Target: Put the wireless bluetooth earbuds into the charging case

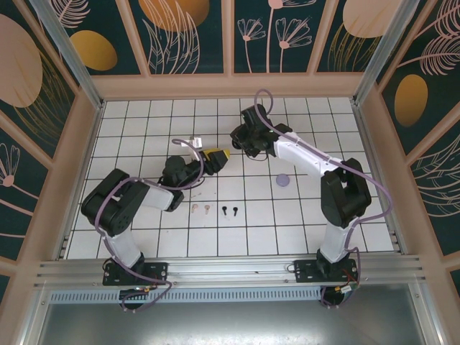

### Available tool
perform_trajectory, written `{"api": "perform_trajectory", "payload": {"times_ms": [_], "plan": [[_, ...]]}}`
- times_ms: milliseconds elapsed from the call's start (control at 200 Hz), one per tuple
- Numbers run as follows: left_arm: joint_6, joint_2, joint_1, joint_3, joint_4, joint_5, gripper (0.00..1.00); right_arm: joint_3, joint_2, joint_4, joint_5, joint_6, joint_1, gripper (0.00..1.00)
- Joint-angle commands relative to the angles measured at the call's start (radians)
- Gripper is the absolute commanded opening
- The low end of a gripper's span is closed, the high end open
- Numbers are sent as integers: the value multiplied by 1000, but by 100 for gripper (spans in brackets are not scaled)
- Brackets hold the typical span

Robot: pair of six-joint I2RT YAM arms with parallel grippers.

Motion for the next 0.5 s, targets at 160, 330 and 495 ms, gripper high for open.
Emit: {"api": "perform_trajectory", "payload": {"times_ms": [160, 330, 495], "plan": [[-25, 81, -14, 61, 117, 12, 63, 37, -33, 18, 2, 34, 30, 35], [-33, 114, -17, 87, 133, 12, 57, 41, -34, 21, 3, 34, 40, 35], [-44, 141, -17, 111, 150, 8, 52, 42, -33, 22, 5, 34, 49, 35]]}}
